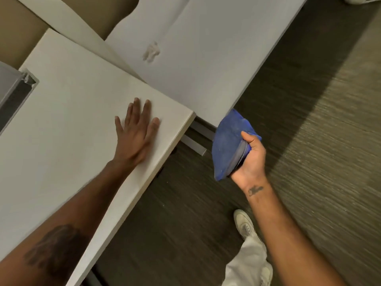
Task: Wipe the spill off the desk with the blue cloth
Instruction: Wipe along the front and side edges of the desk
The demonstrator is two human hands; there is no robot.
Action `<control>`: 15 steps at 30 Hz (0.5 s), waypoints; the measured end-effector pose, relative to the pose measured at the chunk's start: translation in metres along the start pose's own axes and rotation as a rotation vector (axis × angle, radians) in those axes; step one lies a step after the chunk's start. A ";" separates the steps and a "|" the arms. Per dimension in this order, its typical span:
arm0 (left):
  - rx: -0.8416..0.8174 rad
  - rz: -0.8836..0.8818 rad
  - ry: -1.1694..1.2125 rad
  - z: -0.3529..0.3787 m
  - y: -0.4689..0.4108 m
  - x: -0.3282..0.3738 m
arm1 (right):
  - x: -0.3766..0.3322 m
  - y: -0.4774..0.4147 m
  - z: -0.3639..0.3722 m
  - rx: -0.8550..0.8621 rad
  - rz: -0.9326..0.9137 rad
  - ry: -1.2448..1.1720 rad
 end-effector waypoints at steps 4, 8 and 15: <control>0.062 -0.008 0.006 0.005 -0.004 -0.003 | 0.023 0.013 -0.006 -0.067 -0.080 -0.019; 0.095 -0.007 0.039 0.008 -0.007 -0.006 | 0.058 0.022 0.004 -0.115 -0.153 -0.076; 0.133 -0.016 0.018 0.007 -0.008 -0.003 | 0.095 0.015 0.086 -0.154 -0.482 0.055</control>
Point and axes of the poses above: each hand's wrist, its own y-axis away from the middle knuckle, its own z-axis out of the palm, x = y × z, the point moved 1 cm from there along -y, towards the middle knuckle, and after that the axes turned 2 degrees about -y, right-handed, at the moved point
